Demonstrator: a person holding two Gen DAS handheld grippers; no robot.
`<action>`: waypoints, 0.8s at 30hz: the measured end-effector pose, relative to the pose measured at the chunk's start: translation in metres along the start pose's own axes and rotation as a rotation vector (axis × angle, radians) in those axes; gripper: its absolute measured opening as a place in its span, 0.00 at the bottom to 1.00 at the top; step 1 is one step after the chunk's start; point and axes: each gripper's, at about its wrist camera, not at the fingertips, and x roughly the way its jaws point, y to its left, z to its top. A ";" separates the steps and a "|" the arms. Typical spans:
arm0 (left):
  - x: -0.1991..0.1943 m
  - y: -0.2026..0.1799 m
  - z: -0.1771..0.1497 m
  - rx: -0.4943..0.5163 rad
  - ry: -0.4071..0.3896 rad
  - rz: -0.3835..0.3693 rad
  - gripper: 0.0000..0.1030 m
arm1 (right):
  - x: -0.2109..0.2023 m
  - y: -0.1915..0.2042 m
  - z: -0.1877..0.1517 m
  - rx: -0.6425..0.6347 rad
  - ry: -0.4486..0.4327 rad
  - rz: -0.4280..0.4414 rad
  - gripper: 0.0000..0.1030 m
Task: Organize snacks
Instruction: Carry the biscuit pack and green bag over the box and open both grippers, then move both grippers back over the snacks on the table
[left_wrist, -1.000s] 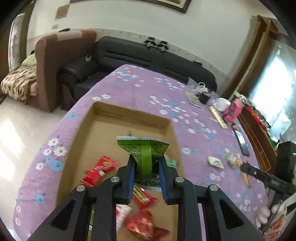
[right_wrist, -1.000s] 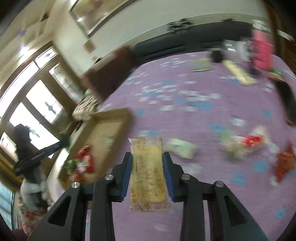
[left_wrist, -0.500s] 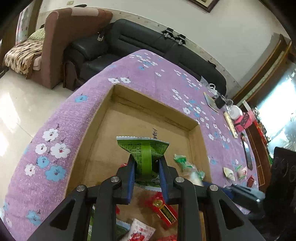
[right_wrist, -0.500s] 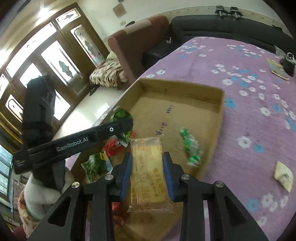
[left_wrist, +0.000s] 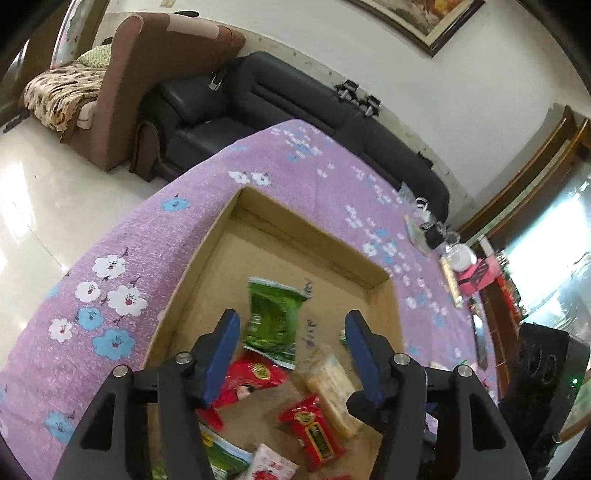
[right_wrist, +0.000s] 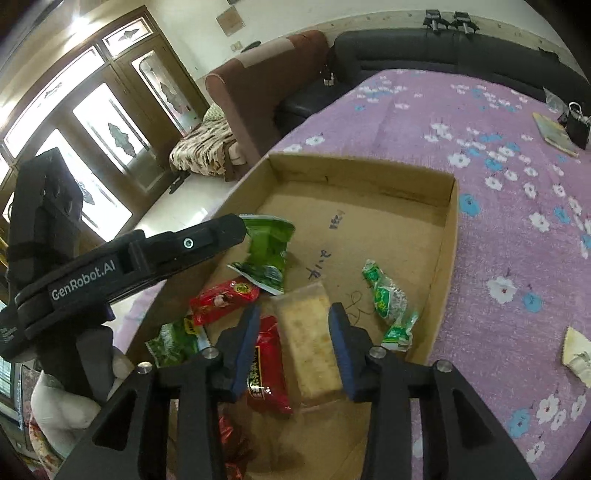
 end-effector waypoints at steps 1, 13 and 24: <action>-0.004 -0.003 -0.001 0.004 -0.011 -0.003 0.64 | -0.006 0.001 -0.001 -0.008 -0.013 -0.001 0.43; -0.056 -0.066 -0.033 0.086 -0.130 -0.057 0.88 | -0.065 -0.033 -0.031 0.045 -0.107 -0.055 0.52; -0.037 -0.142 -0.097 0.255 -0.053 -0.017 0.88 | -0.108 -0.099 -0.079 0.197 -0.168 -0.158 0.52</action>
